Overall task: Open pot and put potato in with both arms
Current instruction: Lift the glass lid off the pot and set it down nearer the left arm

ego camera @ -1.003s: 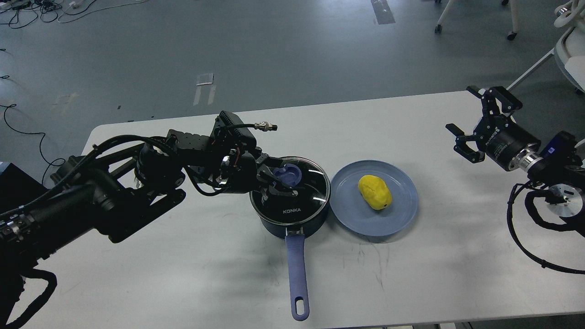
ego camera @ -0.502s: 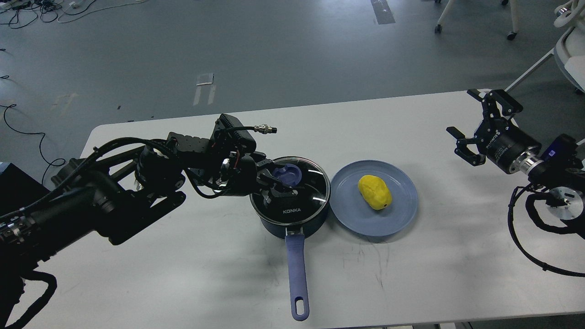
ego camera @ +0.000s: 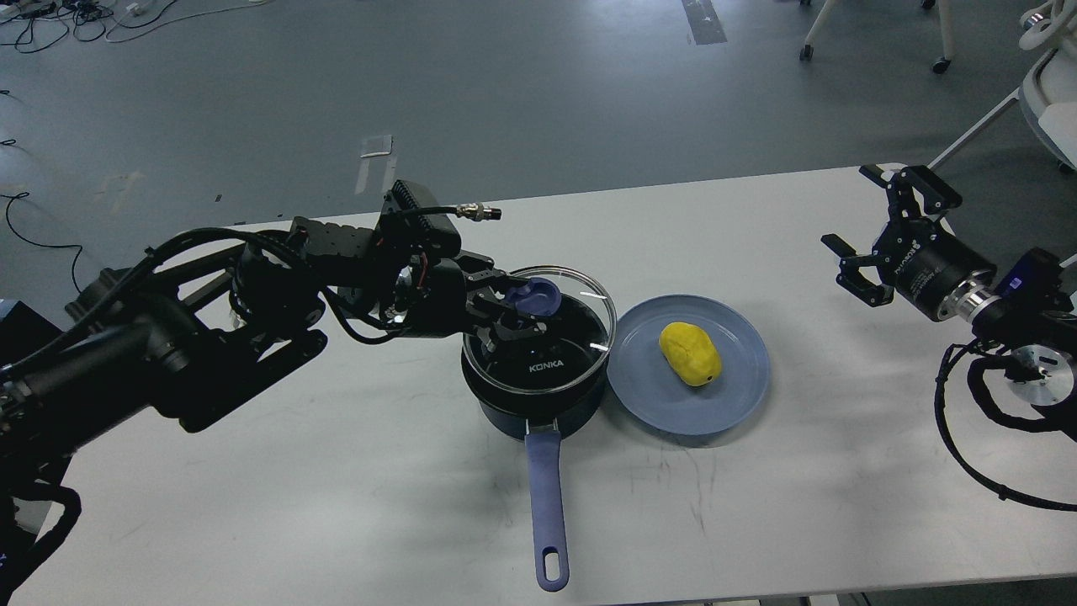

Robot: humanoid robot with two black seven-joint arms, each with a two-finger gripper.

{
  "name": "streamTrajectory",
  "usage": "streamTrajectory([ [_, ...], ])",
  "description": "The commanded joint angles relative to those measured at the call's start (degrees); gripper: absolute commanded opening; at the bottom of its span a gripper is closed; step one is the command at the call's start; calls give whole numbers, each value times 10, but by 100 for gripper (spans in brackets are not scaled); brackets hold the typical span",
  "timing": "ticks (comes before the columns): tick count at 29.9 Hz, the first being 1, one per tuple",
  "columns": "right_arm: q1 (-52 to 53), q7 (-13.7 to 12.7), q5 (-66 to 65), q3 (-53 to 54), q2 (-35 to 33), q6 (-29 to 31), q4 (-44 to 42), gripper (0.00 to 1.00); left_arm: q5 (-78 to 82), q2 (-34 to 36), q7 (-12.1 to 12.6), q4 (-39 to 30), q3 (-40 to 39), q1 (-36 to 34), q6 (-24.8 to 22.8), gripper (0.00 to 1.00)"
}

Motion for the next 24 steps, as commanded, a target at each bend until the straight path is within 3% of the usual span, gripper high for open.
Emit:
streamTrajectory([
  [1, 0, 0, 0, 0, 0, 0, -1, 100, -14, 57, -2, -7, 1, -3, 35, 49],
  [6, 1, 0, 0, 0, -1, 0, 0, 100, -19, 142, -2, -7, 7, 11, 96, 49],
  [13, 0, 0, 0, 0, 0, 0, -1, 100, -20, 231, -2, 0, 30, 107, 167, 49],
  [24, -1, 0, 0, -1, 0, 0, -2, 100, -22, 210, -2, 94, 28, 189, 213, 50],
])
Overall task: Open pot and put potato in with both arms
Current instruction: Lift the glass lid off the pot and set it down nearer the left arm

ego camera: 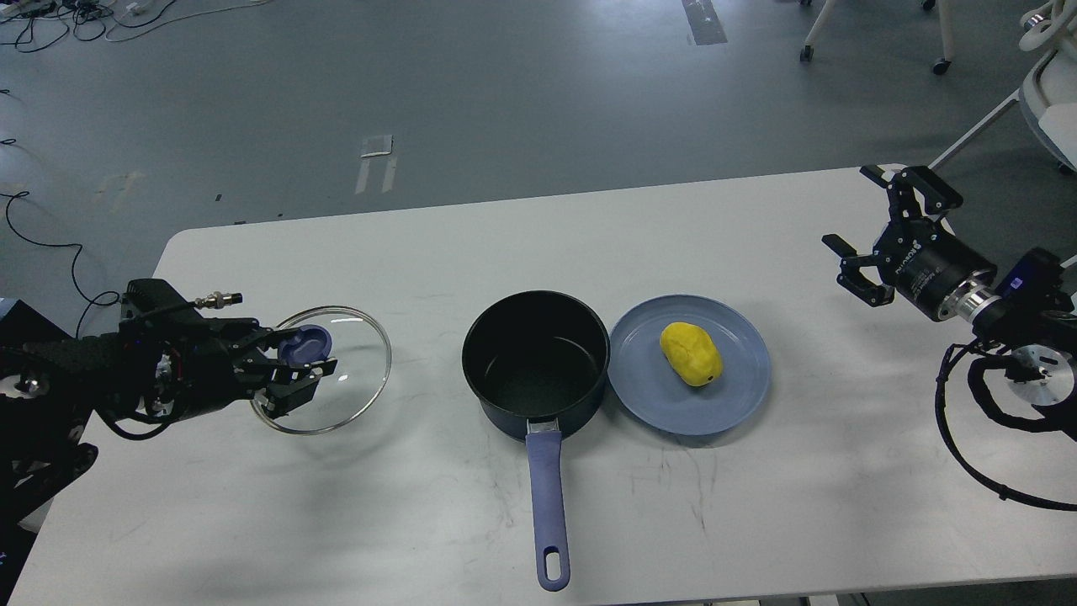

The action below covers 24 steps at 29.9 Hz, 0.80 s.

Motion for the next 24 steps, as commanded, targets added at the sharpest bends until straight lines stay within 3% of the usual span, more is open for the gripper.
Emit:
streamTrajectory([
  [1, -1, 0, 0, 0, 0, 0, -1, 100, -1, -18, 0, 38, 0, 14, 8, 50],
  [12, -3, 0, 0, 0, 0, 0, 0, 100, -13, -58, 0, 86, 1, 33, 19, 55],
  [17, -3, 0, 0, 0, 0, 0, -1, 100, -14, -59, 0, 91, 1, 36, 19, 67],
  [24, -3, 0, 0, 0, 0, 0, -1, 100, -14, -69, 0, 101, 1, 41, 19, 74],
])
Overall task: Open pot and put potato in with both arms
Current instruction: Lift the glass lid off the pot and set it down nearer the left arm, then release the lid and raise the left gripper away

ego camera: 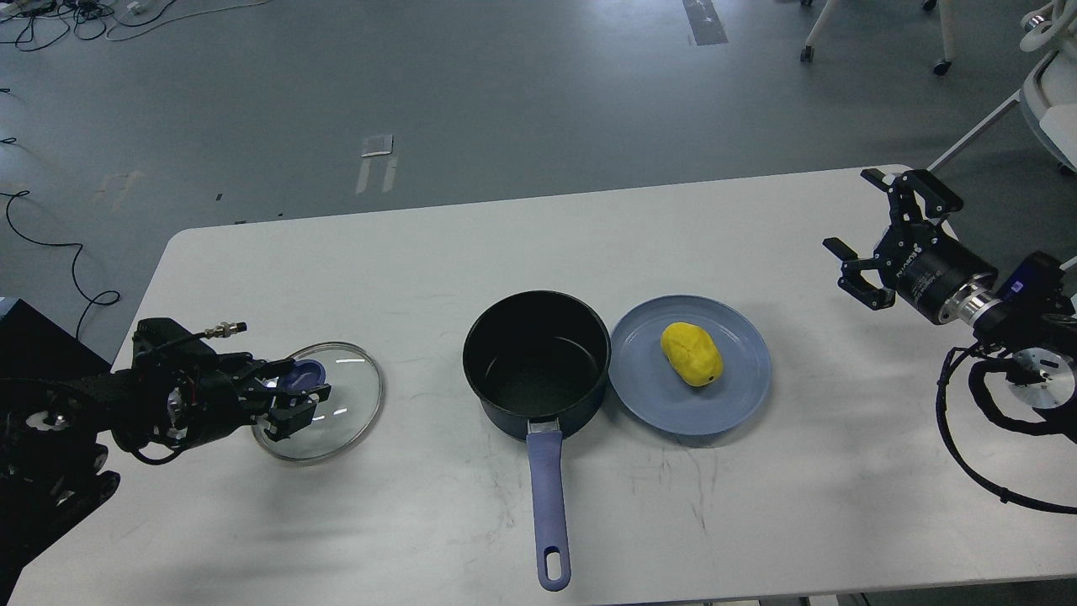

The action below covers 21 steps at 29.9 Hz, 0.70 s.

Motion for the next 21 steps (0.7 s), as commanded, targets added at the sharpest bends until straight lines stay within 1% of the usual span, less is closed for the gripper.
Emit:
streamTrajectory([
  [1, 0, 0, 0, 0, 0, 0, 0, 100, -1, -9, 0, 2, 0, 2, 0, 85],
  [2, 0, 0, 0, 0, -1, 0, 0, 100, -1, -9, 0, 1, -1, 1, 0, 93],
  [3, 1, 0, 0, 0, -1, 0, 0, 100, -10, -6, 0, -5, -3, -1, 0, 97],
  [6, 2, 0, 0, 0, -2, 0, 2, 100, -61, 3, 0, -32, -6, -11, -8, 98],
  [8, 2, 0, 0, 0, -6, 0, 4, 100, -127, 29, 0, -63, -7, -33, -15, 98],
  [10, 3, 0, -2, -1, -17, 0, 14, 100, -231, 47, 0, -86, -6, -76, -50, 98],
  [11, 3, 0, -2, -1, -17, 0, 14, 100, -231, 47, 0, -86, -6, -76, -50, 98],
  [13, 6, 0, -11, -2, -28, 0, 32, 100, -342, 50, 0, -87, -9, -130, -111, 98],
  [14, 8, 0, -11, -2, -32, 0, 36, 100, -374, 49, 0, -87, -9, -143, -128, 98],
  [16, 16, 0, -38, -6, -56, 0, 57, 100, -515, 46, 0, -80, -10, -179, -183, 98],
  [19, 39, 0, -85, -24, -78, 0, 74, 100, -629, 45, 0, -81, -10, -187, -202, 98],
  [21, 86, 0, -156, -71, -107, 0, 98, 100, -761, 42, 0, -84, -15, -188, -202, 98],
])
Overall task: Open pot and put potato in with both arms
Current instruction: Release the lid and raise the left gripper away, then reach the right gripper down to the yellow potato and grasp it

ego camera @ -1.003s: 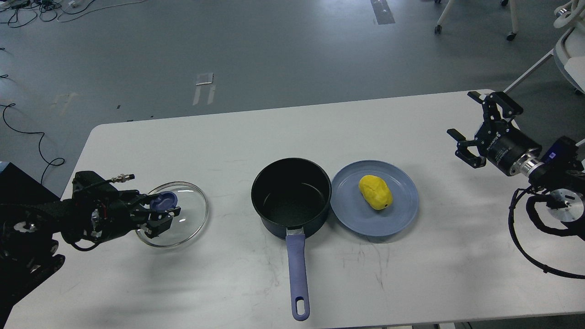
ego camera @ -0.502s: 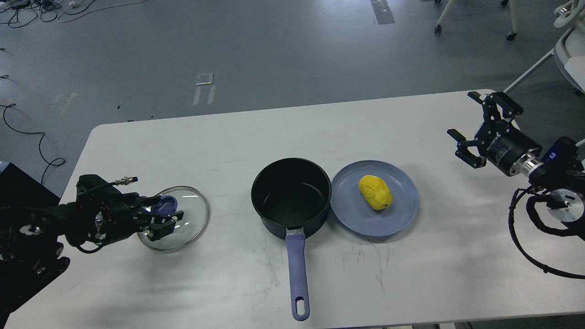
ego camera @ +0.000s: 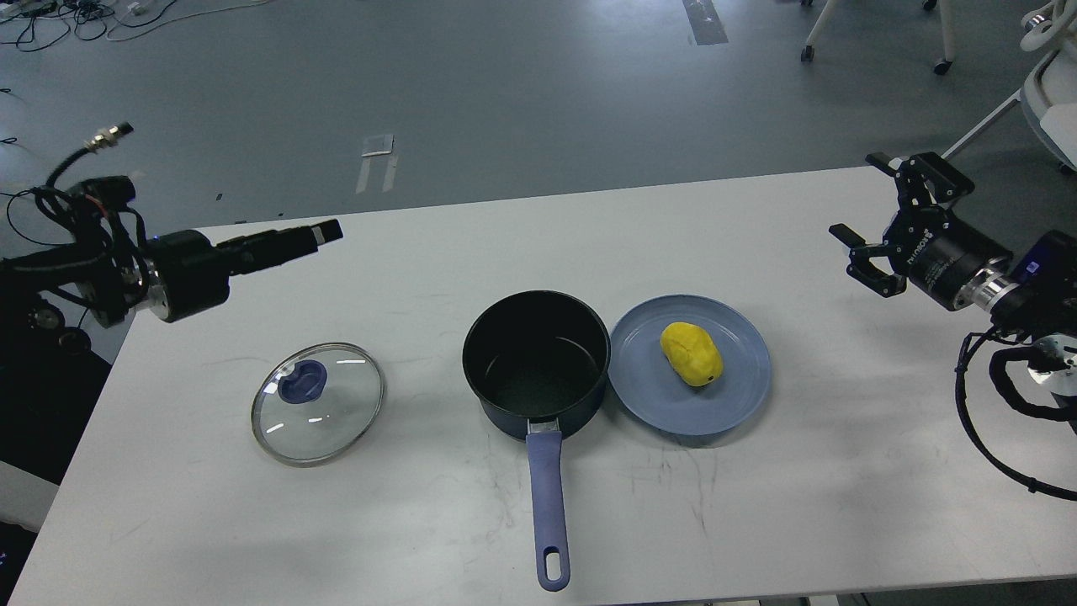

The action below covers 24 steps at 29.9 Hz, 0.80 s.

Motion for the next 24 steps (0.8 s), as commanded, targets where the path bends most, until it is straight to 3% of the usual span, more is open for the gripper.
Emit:
streamTrajectory([
  [1, 62, 0, -93, -62, -41, 0, 35, 100, -184, -4, 0, -2, -9, -5, -8, 98],
  [6, 198, 0, -194, -191, -70, 0, 77, 100, -352, -28, 0, -2, -64, -4, -16, 98],
  [10, 296, 0, -255, -290, -62, 0, 81, 100, -397, -43, 0, -2, -90, 5, -17, 98],
  [15, 435, 0, -346, -497, 28, 0, 89, 100, -395, -55, 25, -8, -97, 21, -30, 98],
  [24, 462, 0, -425, -629, 160, 0, 58, 100, -395, -54, 27, -7, -122, 21, -33, 98],
])
